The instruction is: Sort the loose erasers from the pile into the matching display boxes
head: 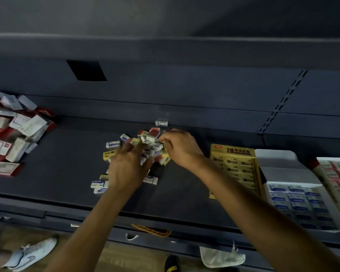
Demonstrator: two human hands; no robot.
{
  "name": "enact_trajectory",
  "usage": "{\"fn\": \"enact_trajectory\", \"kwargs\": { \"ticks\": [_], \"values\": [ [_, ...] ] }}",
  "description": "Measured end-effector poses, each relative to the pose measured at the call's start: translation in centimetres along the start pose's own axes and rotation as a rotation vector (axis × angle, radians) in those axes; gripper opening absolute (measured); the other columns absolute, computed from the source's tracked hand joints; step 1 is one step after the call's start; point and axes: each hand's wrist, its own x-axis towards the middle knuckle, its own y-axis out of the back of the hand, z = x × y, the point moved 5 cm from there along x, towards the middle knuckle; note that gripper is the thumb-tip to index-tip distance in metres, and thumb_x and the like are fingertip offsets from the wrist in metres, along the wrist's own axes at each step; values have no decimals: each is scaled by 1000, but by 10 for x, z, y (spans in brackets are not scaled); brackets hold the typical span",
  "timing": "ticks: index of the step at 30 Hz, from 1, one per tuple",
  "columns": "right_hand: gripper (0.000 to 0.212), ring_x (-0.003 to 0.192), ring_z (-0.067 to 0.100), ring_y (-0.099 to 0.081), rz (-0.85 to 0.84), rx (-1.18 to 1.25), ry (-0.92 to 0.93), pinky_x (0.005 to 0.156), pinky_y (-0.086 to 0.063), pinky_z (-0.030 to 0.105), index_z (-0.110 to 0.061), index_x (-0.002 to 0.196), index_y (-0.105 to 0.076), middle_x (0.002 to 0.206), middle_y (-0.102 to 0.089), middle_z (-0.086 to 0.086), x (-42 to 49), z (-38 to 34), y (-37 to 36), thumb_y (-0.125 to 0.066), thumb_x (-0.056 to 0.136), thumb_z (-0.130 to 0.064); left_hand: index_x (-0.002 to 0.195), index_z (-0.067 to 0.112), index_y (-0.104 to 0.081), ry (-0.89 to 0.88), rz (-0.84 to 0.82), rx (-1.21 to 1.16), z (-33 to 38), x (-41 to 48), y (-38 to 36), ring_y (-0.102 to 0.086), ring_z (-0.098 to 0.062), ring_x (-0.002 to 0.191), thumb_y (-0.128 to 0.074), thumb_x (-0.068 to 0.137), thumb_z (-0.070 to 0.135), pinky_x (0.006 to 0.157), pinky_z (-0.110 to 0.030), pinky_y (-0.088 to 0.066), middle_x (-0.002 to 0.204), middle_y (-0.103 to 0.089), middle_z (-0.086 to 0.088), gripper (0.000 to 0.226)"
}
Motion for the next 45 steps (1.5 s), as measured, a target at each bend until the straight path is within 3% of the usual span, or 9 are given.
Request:
{"fn": "enact_trajectory", "kwargs": {
  "ticks": [3, 7, 11, 14, 21, 30, 33, 38, 45],
  "values": [
    [27, 104, 21, -58, -45, -8, -24, 83, -47, 27, -18, 112, -66, 117, -59, 5, 7, -2, -8, -52, 91, -8, 102, 20, -70, -42, -17, 40, 4, 4, -2, -57, -38, 88, -71, 77, 38, 64, -41, -52, 94, -64, -12, 31],
    [25, 106, 19, -57, -86, -46, -55, 78, -42, 23, -19, 112, -63, 117, -59, 4, 9, -6, -15, -61, 88, -25, 97, 21, -70, -16, -48, 135, 10, 9, -4, -57, -36, 89, -71, 75, 44, 68, -43, -50, 92, -63, -13, 32],
    [19, 103, 17, -59, -72, -53, -67, 72, -40, 22, -17, 107, -64, 111, -63, 1, 6, -7, -18, -60, 89, -21, 94, 16, -70, -30, -23, 100, 14, 11, -4, -58, -40, 85, -73, 77, 26, 65, -43, -50, 85, -63, -15, 21],
    [21, 104, 17, -60, -57, -39, -70, 81, -47, 25, -15, 109, -64, 114, -64, 2, 3, -5, -15, -61, 88, -13, 97, 14, -70, -56, -9, 39, 12, 13, -6, -59, -38, 85, -69, 77, 10, 66, -41, -51, 84, -64, -15, 20],
    [40, 113, 16, -54, -29, -33, -142, 93, -42, 25, -18, 121, -60, 125, -57, 0, -12, 12, 4, -58, 86, -1, 97, 10, -67, -78, 45, -213, 26, 11, 3, -62, -28, 76, -71, 70, -5, 61, -29, -46, 89, -65, -10, 30],
    [31, 97, 13, -53, 79, -43, -144, 80, -39, 18, -17, 112, -65, 109, -56, 1, -55, 45, 37, -61, 83, -4, 103, 13, -67, -227, -7, -352, 68, 4, -4, -62, -18, 86, -71, 76, 7, 75, -30, -50, 96, -66, -4, 28],
    [27, 91, 10, -53, 105, -50, -158, 78, -41, 18, -17, 108, -66, 107, -56, 0, -73, 58, 52, -61, 83, -6, 104, 14, -66, -247, -31, -373, 88, 0, -11, -62, -19, 84, -72, 75, 4, 74, -28, -49, 93, -66, -4, 31],
    [29, 99, 13, -55, 122, -70, -207, 81, -37, 16, -17, 113, -64, 112, -56, 1, -102, 83, 77, -63, 84, -11, 105, 7, -67, -341, -56, -397, 129, -5, -18, -61, -20, 78, -73, 74, -1, 72, -16, -40, 89, -62, -9, 33],
    [26, 94, 16, -60, 152, -94, -264, 80, -46, 23, -14, 109, -66, 111, -61, 3, -140, 113, 111, -66, 84, -17, 103, 8, -66, -409, -117, -432, 185, -13, -35, -52, -8, 73, -69, 77, 6, 71, -10, -36, 96, -53, -7, 26]
  ]
}}
